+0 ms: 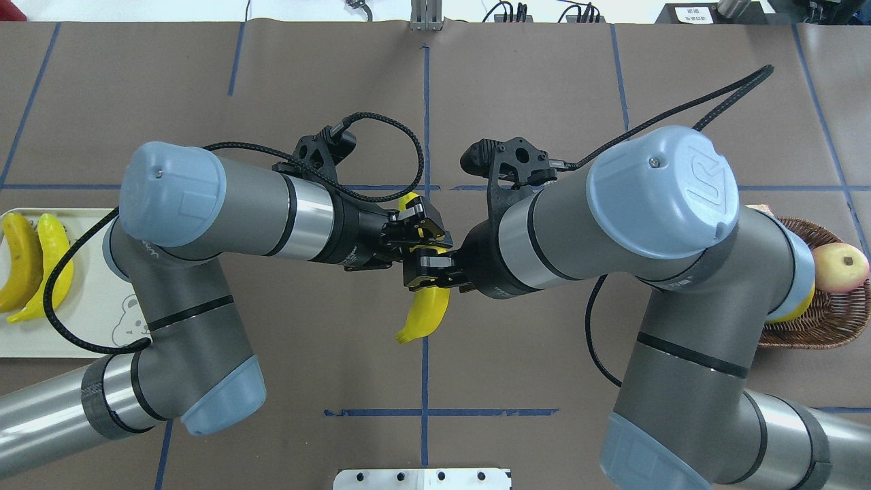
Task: Transfer all bananas from basket to plate
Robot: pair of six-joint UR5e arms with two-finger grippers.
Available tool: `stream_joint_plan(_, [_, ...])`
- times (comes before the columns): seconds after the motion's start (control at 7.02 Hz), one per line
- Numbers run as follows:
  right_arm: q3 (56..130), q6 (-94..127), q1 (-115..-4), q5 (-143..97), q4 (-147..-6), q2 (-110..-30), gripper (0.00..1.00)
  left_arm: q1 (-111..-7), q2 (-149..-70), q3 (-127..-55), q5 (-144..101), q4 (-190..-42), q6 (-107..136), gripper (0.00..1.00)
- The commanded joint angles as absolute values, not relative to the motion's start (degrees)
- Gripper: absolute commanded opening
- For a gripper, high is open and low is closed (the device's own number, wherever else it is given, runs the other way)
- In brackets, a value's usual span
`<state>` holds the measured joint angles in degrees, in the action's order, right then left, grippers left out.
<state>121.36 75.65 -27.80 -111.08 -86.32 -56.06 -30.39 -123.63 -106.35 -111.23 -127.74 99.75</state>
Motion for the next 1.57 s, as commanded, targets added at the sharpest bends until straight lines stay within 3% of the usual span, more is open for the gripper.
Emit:
stream_joint_plan(0.0, [121.7, 75.9, -27.8, -110.9, -86.4, -56.1, 1.0, -30.4, -123.6, -106.3, -111.2, -127.7, 99.7, 0.0])
stream_joint_plan(0.28, [123.2, 75.9, -28.5, -110.7, -86.6, -56.8, 1.0, -32.3, -121.3, -106.3, -111.3, -124.7, 99.1, 0.0])
stream_joint_plan(0.71, [125.6, 75.9, -32.3, -110.8, -87.1, -61.2, 1.0, -37.5, -113.8, -107.9, -110.9, -107.5, 85.7, 0.0])
stream_joint_plan(1.14, [125.4, 75.9, -32.7, -109.5, -87.1, -62.4, 1.0, -42.9, -96.9, -107.9, -110.9, -107.8, 76.5, 0.0])
stream_joint_plan(1.42, [125.4, 75.9, -32.7, -109.6, -87.1, -62.5, 1.0, -44.2, -92.6, -107.3, -110.7, -107.9, 72.6, 0.0])
